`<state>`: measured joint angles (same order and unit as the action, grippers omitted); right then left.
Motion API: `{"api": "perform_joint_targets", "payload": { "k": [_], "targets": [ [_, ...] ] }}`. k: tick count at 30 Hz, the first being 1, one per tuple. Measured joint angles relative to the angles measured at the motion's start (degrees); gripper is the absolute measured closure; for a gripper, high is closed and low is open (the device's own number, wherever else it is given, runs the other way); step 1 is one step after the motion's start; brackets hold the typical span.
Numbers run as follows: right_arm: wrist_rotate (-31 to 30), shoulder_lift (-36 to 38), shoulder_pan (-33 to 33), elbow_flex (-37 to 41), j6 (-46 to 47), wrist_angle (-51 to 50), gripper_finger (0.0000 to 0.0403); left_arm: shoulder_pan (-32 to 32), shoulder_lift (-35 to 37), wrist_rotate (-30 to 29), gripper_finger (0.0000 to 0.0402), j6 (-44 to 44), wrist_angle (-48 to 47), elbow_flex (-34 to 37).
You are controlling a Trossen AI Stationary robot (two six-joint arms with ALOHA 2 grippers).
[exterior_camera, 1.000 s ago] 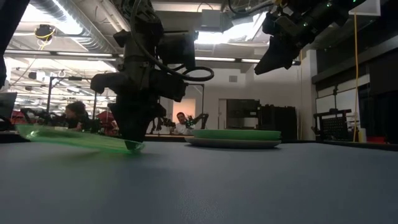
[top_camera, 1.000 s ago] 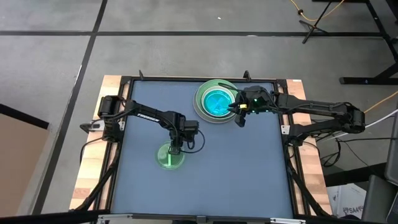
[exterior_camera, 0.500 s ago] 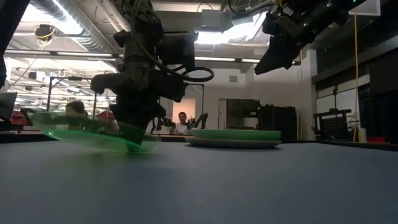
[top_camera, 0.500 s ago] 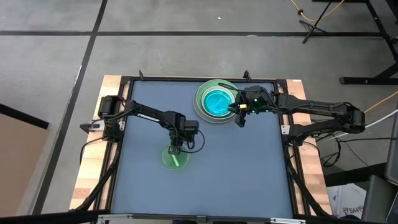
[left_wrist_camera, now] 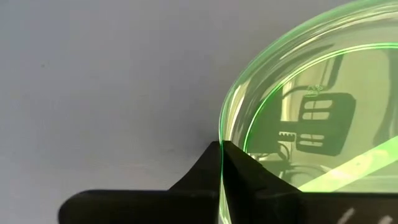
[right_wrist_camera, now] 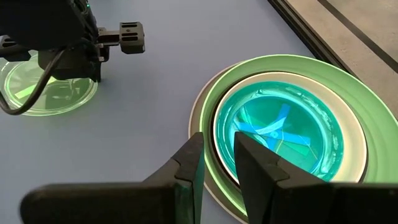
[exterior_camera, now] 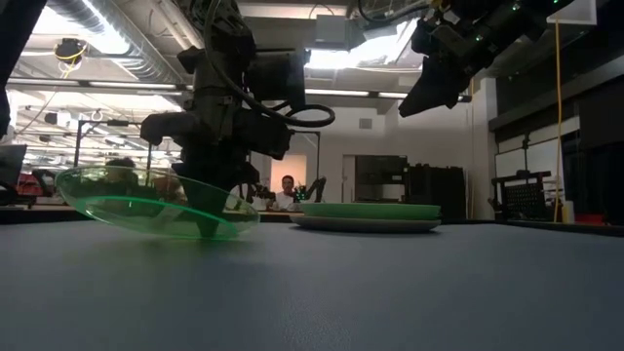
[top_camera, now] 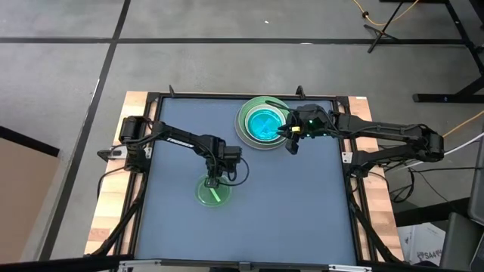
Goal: Stack plastic plates
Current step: Stack the small green plate on the small blue plate
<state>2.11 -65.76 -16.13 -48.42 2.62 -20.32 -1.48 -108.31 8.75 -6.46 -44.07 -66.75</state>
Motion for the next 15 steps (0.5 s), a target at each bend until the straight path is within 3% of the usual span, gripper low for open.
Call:
{"api": "perform_joint_targets", "payload": {
  "k": [15],
  "targets": [
    [0.0, 0.0, 0.0, 0.0, 0.0, 0.0, 0.0324, -0.8, 0.0, 4.9, 0.0401, 7.2, 1.1, 0.0]
  ]
}}
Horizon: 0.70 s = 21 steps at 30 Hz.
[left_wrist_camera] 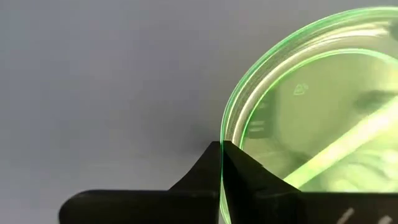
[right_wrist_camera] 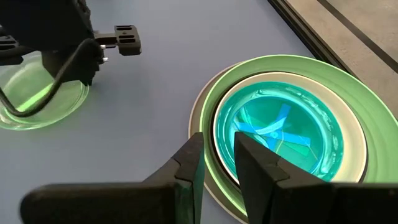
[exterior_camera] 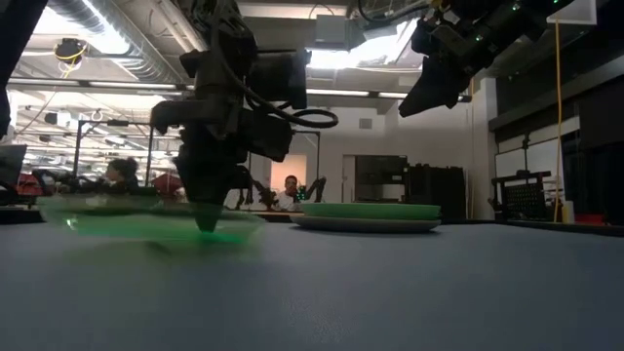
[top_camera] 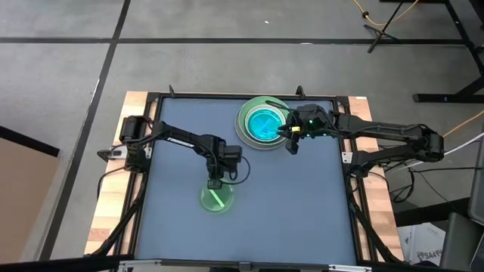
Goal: Stack plastic plates
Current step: Stack the small green plate on the small blue plate
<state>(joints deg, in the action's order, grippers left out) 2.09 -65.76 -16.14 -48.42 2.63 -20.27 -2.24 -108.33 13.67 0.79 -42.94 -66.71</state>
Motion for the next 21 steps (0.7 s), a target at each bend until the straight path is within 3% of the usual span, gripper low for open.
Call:
{"api": "perform_joint_targets", "payload": {
  "k": [21],
  "targets": [
    [0.0, 0.0, 0.0, 0.0, 0.0, 0.0, 0.0324, -4.9, 0.7, 3.3, 0.0401, 8.1, 10.7, 0.0]
  ]
}}
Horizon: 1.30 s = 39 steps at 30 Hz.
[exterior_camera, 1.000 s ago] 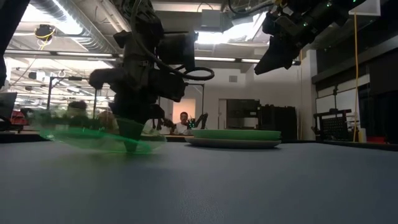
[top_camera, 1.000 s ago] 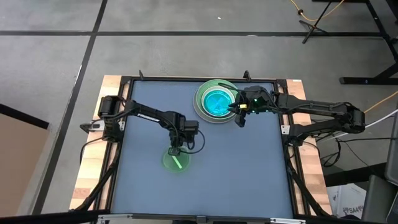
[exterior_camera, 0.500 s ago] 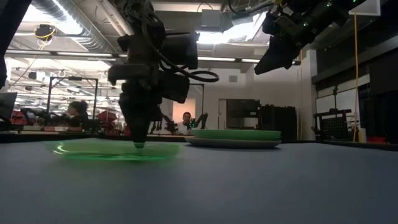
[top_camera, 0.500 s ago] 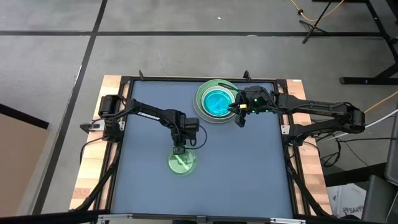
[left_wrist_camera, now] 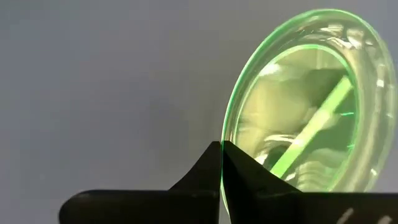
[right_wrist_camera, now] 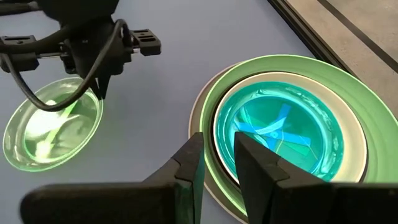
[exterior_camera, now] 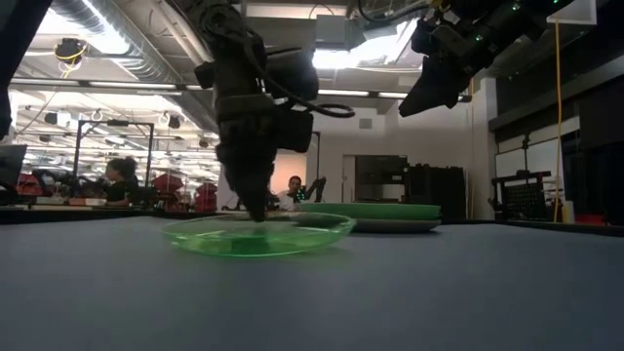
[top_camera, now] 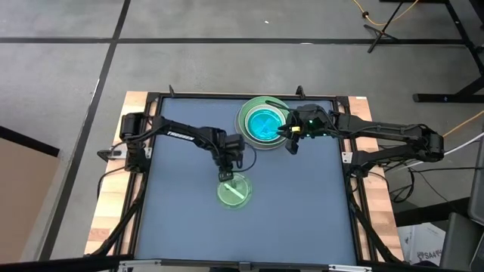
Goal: Stack plastic plates
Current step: Stack the small green plate on the small blue plate
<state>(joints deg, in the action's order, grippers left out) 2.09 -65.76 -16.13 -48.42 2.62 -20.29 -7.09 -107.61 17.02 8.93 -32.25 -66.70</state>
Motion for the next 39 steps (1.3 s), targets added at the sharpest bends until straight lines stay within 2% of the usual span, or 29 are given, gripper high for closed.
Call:
{"api": "perform_joint_targets", "payload": {
  "k": [17, 25, 39],
  "targets": [
    [0.0, 0.0, 0.0, 0.0, 0.0, 0.0, 0.0324, -5.2, 0.0, 2.3, 0.0401, 3.2, 7.4, 0.0],
    [0.0, 0.0, 0.0, 0.0, 0.0, 0.0, 0.0324, -7.1, 0.0, 6.4, 0.0401, 4.7, 9.7, 0.0],
    [0.0, 0.0, 0.0, 0.0, 0.0, 0.0, 0.0324, -7.7, 0.1, 6.7, 0.0401, 6.2, 11.5, -1.3]
  ]
}}
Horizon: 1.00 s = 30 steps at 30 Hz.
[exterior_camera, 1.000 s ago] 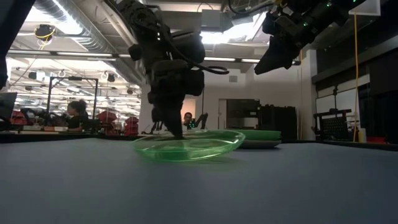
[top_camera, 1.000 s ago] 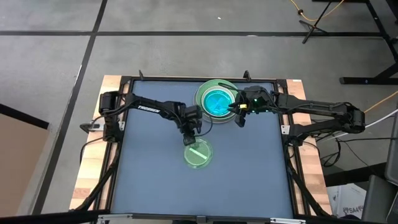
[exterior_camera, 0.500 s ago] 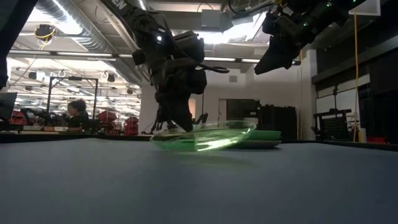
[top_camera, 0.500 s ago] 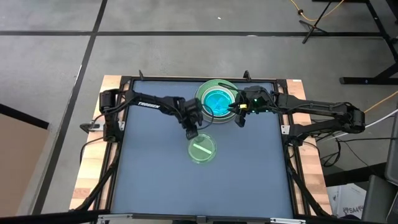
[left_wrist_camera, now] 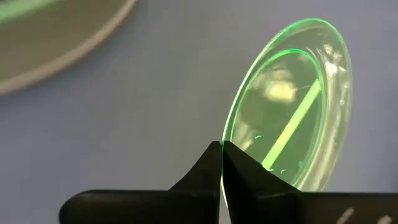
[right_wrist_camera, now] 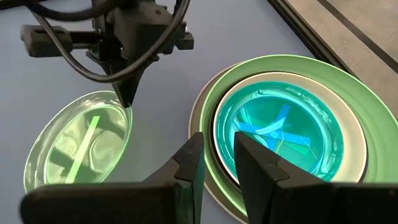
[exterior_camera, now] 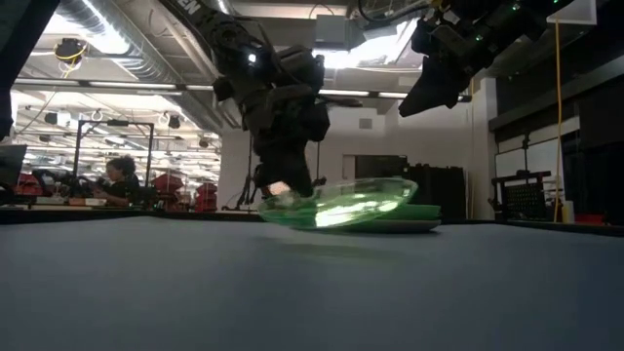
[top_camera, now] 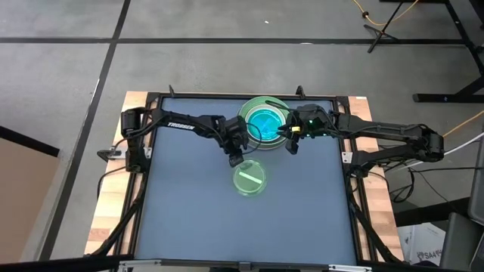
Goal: Stack plastic plates
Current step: Stack the small green plate on the small blue plate
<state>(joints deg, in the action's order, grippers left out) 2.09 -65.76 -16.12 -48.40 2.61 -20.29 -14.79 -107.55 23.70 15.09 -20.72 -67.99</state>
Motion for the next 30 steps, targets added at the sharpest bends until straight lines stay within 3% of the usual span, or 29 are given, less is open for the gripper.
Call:
{"api": "perform_joint_targets", "payload": {
  "k": [8, 18, 30],
  "targets": [
    [0.0, 0.0, 0.0, 0.0, 0.0, 0.0, 0.0324, -1.2, 0.0, -0.4, 0.0401, -1.7, -3.8, -7.7],
    [0.0, 0.0, 0.0, 0.0, 0.0, 0.0, 0.0324, -7.1, 0.0, -2.7, 0.0401, -2.2, -7.4, -16.5],
    [0.0, 0.0, 0.0, 0.0, 0.0, 0.0, 0.0324, -15.7, 0.0, -8.2, 0.0401, -2.2, -7.3, -18.0]
  ]
}}
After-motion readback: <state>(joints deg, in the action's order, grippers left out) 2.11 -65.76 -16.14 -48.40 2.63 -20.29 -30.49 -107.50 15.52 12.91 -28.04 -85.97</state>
